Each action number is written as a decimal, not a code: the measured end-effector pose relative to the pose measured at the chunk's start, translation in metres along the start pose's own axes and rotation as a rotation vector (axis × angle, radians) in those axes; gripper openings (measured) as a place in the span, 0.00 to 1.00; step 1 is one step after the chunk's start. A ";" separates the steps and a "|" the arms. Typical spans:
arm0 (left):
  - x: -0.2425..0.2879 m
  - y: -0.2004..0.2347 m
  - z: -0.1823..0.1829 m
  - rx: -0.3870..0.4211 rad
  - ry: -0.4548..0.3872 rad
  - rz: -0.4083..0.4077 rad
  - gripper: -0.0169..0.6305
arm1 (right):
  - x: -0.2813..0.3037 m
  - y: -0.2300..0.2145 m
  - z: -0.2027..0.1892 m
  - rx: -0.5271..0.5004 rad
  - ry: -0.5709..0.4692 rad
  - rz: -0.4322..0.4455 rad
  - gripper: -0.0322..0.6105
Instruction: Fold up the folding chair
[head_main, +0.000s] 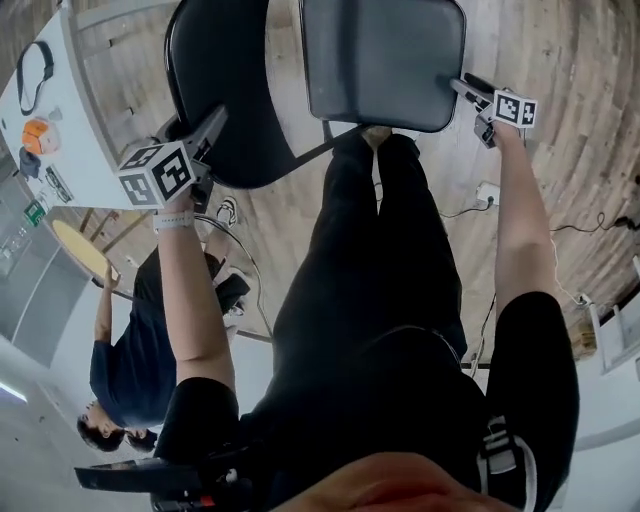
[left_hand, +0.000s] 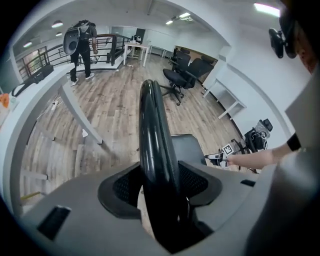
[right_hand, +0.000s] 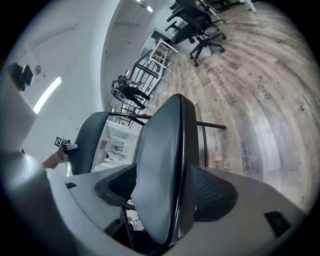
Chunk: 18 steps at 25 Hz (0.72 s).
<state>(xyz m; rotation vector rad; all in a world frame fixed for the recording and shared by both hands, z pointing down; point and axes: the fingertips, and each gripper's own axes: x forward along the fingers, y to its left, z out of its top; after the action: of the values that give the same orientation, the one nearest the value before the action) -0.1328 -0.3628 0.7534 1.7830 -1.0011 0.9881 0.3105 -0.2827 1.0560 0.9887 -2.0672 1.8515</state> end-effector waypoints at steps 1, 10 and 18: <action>0.001 -0.001 0.001 0.005 0.008 -0.007 0.36 | 0.004 -0.003 0.003 0.014 -0.006 0.024 0.54; 0.015 -0.012 0.001 0.051 0.141 -0.072 0.23 | 0.032 -0.026 0.017 0.105 0.018 0.081 0.55; 0.013 -0.014 -0.001 0.037 0.140 -0.083 0.19 | 0.065 -0.014 0.011 0.136 0.111 0.252 0.57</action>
<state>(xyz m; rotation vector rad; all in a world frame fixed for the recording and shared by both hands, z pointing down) -0.1159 -0.3604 0.7616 1.7448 -0.8208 1.0692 0.2726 -0.3152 1.1010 0.6591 -2.1047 2.1407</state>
